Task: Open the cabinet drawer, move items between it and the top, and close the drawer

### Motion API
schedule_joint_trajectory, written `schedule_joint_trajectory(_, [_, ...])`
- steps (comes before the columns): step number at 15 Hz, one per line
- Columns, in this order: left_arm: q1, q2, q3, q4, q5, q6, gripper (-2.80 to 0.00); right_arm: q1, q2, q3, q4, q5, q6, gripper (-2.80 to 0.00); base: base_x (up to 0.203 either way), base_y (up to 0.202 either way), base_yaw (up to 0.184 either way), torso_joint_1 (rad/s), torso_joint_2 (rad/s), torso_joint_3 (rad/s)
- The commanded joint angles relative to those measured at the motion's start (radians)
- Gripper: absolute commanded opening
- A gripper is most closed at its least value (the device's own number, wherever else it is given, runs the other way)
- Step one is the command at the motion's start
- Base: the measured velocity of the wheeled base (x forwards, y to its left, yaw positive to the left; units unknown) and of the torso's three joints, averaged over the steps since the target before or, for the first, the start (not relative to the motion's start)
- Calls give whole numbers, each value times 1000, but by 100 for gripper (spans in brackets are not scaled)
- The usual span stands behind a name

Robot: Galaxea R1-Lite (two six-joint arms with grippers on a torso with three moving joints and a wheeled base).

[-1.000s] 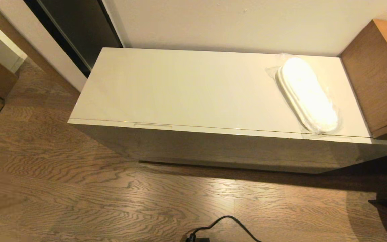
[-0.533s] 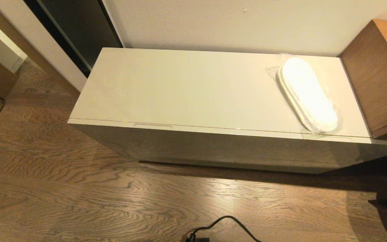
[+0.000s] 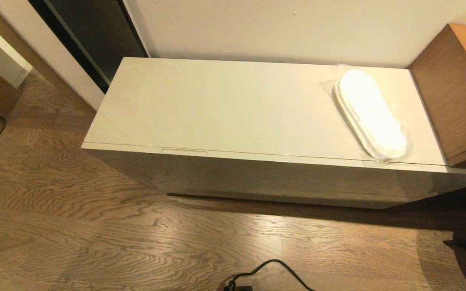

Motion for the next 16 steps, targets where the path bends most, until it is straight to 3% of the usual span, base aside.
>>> schedule_joint_trajectory(1, [0,2,0,0,1,0,-280,0,2,2,8,3,-5,-280,0,0,0,0,0,0])
schedule_joint_trajectory(16, [-1,1,0,0,1,0,-280,0,2,2,5,-1,23,-280,0,0,0,0,0,0])
